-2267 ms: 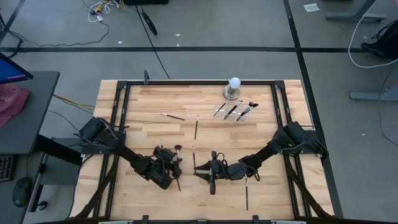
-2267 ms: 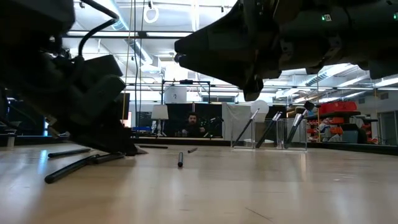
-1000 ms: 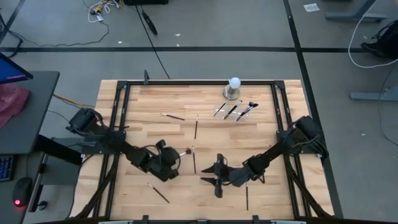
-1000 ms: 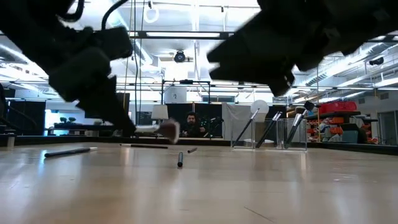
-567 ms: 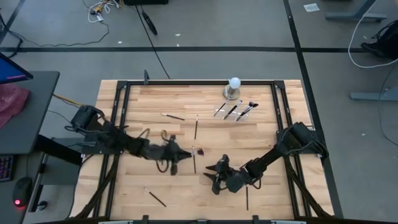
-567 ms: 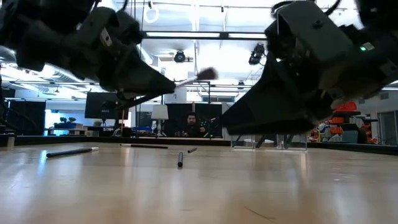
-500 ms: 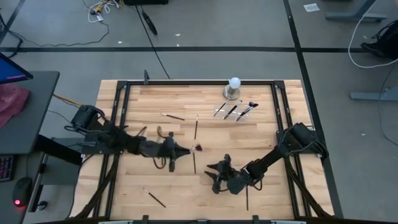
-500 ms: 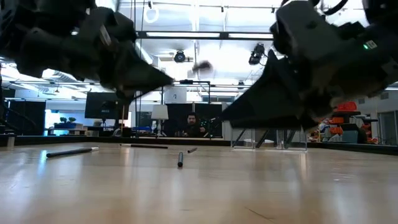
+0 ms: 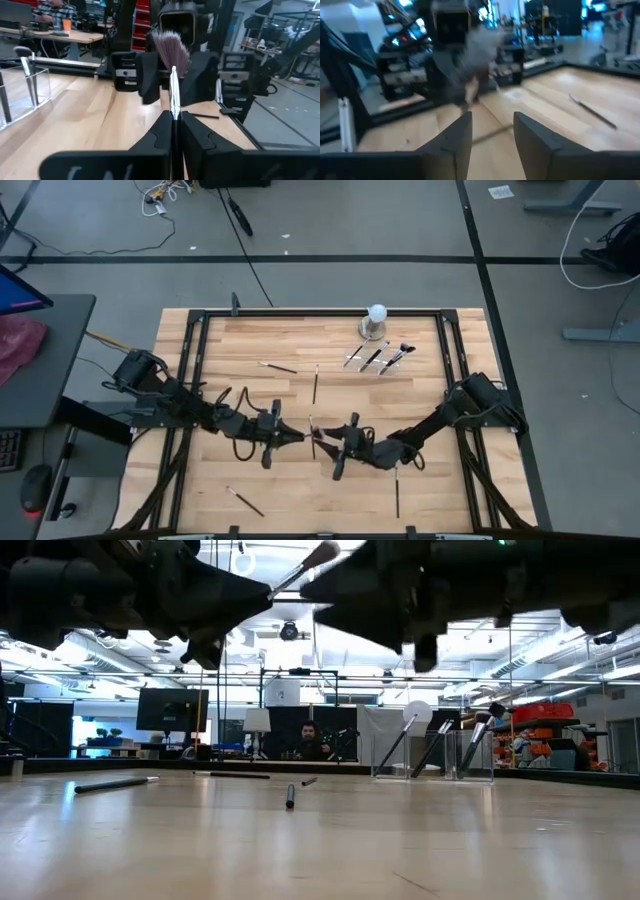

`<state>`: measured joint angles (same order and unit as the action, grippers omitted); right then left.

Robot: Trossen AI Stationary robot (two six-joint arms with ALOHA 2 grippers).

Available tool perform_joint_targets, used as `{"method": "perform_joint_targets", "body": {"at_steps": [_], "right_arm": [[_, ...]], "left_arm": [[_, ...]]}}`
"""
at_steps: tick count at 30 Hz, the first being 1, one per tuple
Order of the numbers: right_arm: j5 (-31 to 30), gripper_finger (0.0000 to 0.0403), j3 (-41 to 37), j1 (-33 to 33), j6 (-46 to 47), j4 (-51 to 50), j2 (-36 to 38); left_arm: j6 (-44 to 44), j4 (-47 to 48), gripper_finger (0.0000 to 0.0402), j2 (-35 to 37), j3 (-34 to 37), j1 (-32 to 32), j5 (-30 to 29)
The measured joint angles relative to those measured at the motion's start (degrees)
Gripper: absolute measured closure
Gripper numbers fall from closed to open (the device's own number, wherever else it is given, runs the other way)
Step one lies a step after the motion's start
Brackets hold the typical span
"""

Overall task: Put items in baskets/containers
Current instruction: Put the highlighter brush into the transparent organizer

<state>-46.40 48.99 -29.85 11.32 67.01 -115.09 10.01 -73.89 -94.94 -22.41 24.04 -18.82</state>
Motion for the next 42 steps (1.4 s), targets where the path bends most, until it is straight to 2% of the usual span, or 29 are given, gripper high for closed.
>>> {"method": "perform_joint_targets", "body": {"at_steps": [5,11,19,24,28,32,38,42], "right_arm": [[2.45,0.0256,2.15,0.76,-2.66,0.19,0.0],[2.35,0.0256,5.61,2.46,-2.8,-4.14,-0.02],[2.32,0.0263,6.16,3.92,-0.95,-5.83,-0.04],[2.39,0.0287,6.16,3.81,-1.16,-6.72,-0.04],[2.5,0.0335,6.16,3.77,-1.3,-6.6,-0.04],[2.98,0.0387,6.16,3.65,-1.17,-6.46,-0.04],[1.46,0.0377,6.16,3.03,-2.35,-8.39,0.55],[-5.57,0.0389,6.14,1.32,-0.74,-21.26,6.16]], "left_arm": [[-0.18,-0.01,0.0379,0.0,0.0,0.0,-1.92],[-0.19,-0.04,0.0381,0.0,0.0,0.0,-2.53],[-0.18,-0.05,0.0376,0.0,0.0,0.0,-2.57],[-0.16,-0.11,0.0375,0.02,-0.04,0.0,-2.61],[0.62,-0.02,0.037,0.02,-0.04,0.0,-2.69],[0.71,0.14,0.0354,0.02,-0.04,-0.03,-2.63],[0.94,2.9,0.0313,0.07,-0.07,-0.03,-2.77],[3.1,7.1,0.027,0.07,-0.07,-0.11,-4.3]]}}
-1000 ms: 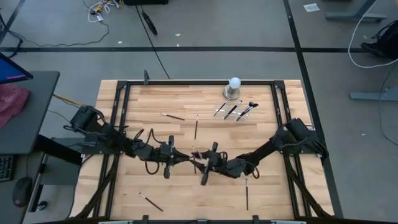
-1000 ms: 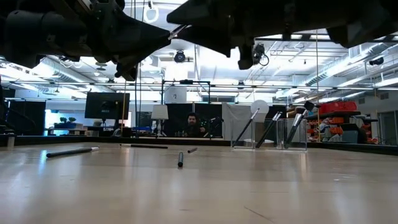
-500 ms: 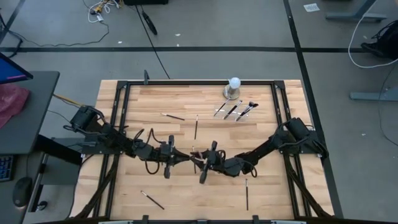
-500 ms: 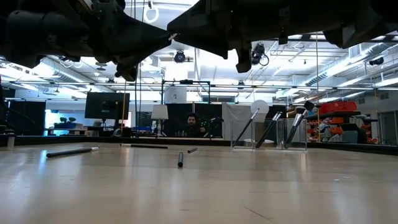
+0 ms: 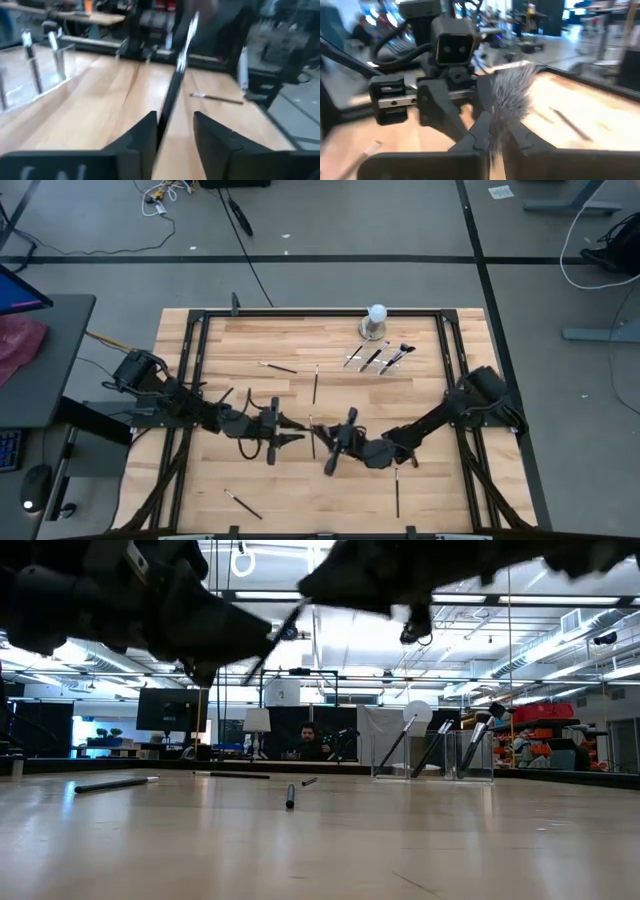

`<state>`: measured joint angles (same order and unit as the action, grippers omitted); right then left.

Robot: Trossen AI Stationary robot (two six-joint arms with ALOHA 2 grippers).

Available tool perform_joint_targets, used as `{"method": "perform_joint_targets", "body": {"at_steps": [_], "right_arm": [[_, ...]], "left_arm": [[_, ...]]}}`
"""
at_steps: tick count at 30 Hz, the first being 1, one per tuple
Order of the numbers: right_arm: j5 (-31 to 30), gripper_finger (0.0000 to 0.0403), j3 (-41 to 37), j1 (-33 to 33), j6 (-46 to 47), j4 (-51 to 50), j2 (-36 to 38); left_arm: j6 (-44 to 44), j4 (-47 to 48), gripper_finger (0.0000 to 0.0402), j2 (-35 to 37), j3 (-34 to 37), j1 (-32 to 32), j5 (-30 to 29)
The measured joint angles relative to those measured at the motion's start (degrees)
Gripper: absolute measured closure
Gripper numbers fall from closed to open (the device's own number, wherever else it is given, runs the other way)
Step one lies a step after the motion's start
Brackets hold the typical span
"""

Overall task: Put items in baskets/containers
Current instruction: Put the highlighter brush into the transparent organizer

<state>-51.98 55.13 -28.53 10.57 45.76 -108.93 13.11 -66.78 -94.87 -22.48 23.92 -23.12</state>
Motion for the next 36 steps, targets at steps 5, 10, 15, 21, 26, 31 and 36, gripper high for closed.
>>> {"method": "perform_joint_targets", "body": {"at_steps": [5,10,15,21,26,31,36], "right_arm": [[-4.51,0.0391,0.0,0.11,8.99,-24.26,13.99],[-3.29,0.039,0.0,5.06,17.44,-46.19,27.07],[5.11,0.039,0.0,15.66,20.49,-58.7,33.52],[13.74,0.0389,0.0,28.98,20.47,-63.56,33.08],[20.12,0.0388,-2.75,36.67,20.56,-61.43,31.05],[25.99,0.0388,-9.28,40.33,22.01,-51.83,29.84],[28.44,0.0388,-16.14,41.35,23.86,-39.58,29.84]], "left_arm": [[2.79,4.61,0.0223,0.0,0.02,0.1,-0.92],[2.92,5.82,0.0203,0.0,0.02,0.04,-1.25],[2.87,5.94,0.02,0.0,0.02,0.04,-1.24],[2.81,6.38,0.02,0.0,0.02,0.04,-1.25],[2.81,6.8,0.02,0.0,0.02,0.04,-1.26],[2.81,6.77,0.02,0.0,0.02,0.04,-1.28],[2.82,6.86,0.02,0.0,0.02,0.04,-1.29]]}}
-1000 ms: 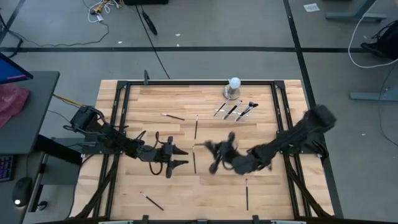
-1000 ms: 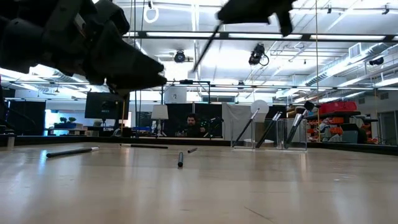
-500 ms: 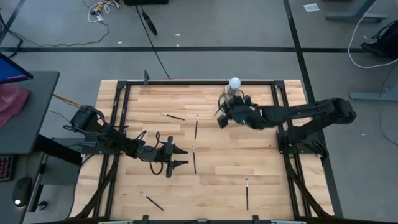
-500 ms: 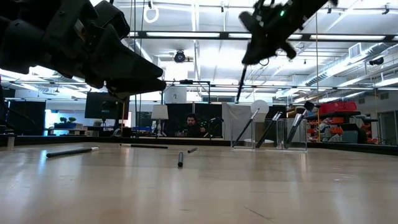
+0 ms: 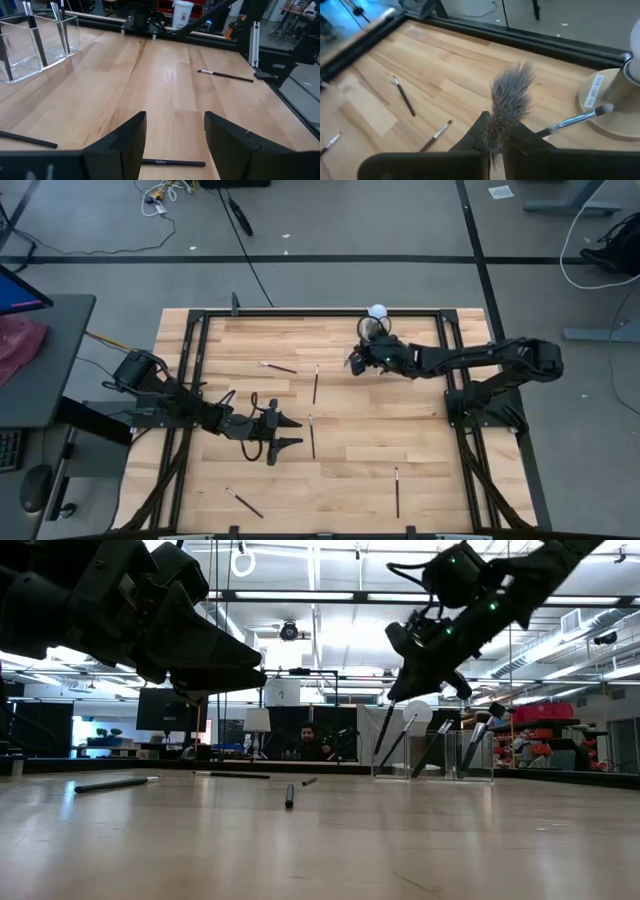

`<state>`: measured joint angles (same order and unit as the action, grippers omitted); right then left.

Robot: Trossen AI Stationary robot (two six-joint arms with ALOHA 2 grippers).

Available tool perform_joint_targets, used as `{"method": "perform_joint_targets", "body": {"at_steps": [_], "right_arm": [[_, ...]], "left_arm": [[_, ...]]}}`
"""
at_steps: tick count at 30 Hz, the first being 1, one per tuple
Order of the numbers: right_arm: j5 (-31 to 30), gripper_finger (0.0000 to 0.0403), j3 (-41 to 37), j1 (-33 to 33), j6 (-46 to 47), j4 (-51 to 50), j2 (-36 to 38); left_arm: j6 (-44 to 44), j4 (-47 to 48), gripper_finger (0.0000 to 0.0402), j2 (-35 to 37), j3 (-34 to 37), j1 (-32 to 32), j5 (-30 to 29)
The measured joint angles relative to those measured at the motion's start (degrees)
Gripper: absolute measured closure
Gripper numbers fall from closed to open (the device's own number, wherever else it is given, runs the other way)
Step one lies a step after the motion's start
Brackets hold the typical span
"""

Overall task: Put items in baskets/containers
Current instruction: Put the highlighter brush into the transparent organizer

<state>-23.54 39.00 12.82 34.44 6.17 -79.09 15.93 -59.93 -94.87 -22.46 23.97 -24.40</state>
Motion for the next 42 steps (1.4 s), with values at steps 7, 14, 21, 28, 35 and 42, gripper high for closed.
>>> {"method": "perform_joint_targets", "body": {"at_steps": [7,14,21,28,35,42], "right_arm": [[0.6,0.0388,-4.95,0.43,2.86,4.9,0.0],[0.62,0.0387,-7.98,0.48,3.71,8.75,0.0],[0.62,0.0356,-8.21,0.48,3.69,8.83,0.0],[0.62,0.0312,-8.21,0.5,3.66,8.8,0.0],[0.64,0.0288,-8.17,2.17,2.08,8.77,0.29],[0.44,0.0287,-5.84,5.46,-2.34,8.7,0.72]], "left_arm": [[-0.02,0.0,0.02,0.0,0.0,-0.11,-0.91],[-0.05,0.0,0.02,-0.01,0.0,-0.68,-1.51],[-0.05,0.0,0.02,-0.02,0.0,-0.7,-1.51],[0.18,0.03,0.02,-0.02,0.0,-0.7,-1.51],[0.23,0.03,0.02,-0.02,0.0,-0.7,-1.51],[0.37,0.31,0.02,-0.04,0.0,-0.7,-1.51]]}}
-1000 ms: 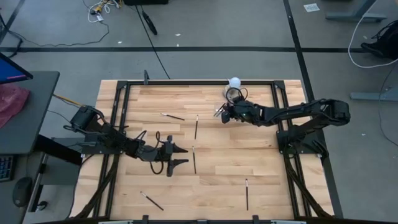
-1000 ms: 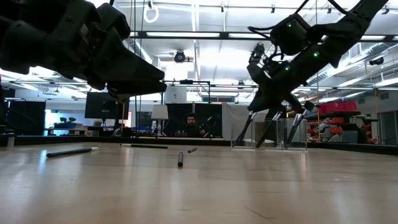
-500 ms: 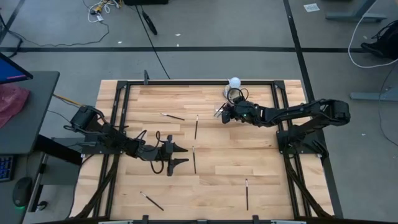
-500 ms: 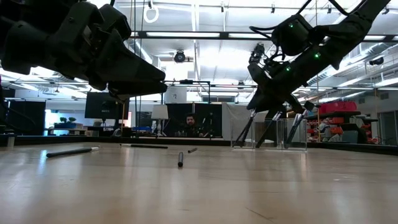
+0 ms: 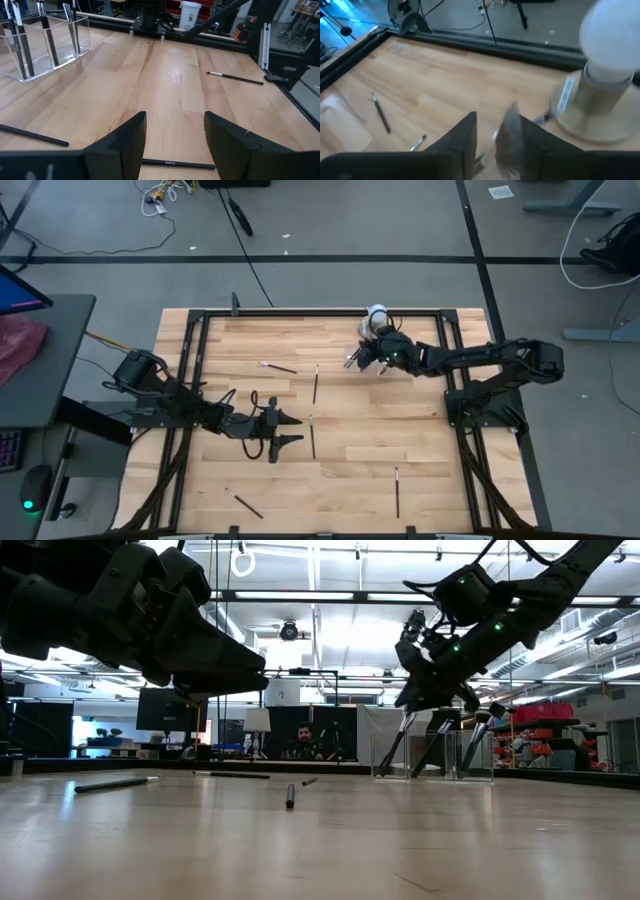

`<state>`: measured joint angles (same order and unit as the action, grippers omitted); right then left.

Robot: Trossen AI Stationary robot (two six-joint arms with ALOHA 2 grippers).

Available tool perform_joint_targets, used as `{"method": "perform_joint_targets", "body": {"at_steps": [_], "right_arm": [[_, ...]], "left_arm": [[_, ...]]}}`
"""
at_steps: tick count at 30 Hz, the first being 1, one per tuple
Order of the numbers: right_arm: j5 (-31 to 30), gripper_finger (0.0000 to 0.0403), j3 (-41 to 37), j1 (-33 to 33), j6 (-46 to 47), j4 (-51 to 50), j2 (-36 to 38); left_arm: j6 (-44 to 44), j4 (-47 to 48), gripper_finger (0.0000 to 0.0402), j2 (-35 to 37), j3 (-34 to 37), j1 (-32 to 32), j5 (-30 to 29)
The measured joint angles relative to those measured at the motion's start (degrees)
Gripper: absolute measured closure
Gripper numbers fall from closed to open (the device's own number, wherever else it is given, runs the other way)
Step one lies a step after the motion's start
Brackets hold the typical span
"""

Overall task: Put items in baskets/containers
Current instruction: Put the highlighter brush into the transparent organizer, then put the eyeshadow brush into the transparent organizer

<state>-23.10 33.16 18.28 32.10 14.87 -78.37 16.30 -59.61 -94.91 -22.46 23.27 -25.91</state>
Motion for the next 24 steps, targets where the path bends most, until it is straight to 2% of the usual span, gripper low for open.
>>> {"method": "perform_joint_targets", "body": {"at_steps": [8,15,19,24], "right_arm": [[-0.46,0.0287,6.56,0.5,-10.06,-0.49,0.02],[-0.63,0.0286,13.16,-1.48,-14.63,-6.8,0.02],[-0.63,0.0286,15.29,-6.25,-16.5,-9.31,0.02],[-0.46,0.0286,15.35,-17.15,-17.35,-9.95,0.04]], "left_arm": [[0.21,0.01,0.02,0.0,0.0,0.02,0.0],[1.36,1.55,0.02,0.0,0.01,0.07,0.0],[2.6,2.66,0.02,0.0,0.01,0.07,0.01],[2.57,2.73,0.02,0.0,0.03,0.45,0.0]]}}
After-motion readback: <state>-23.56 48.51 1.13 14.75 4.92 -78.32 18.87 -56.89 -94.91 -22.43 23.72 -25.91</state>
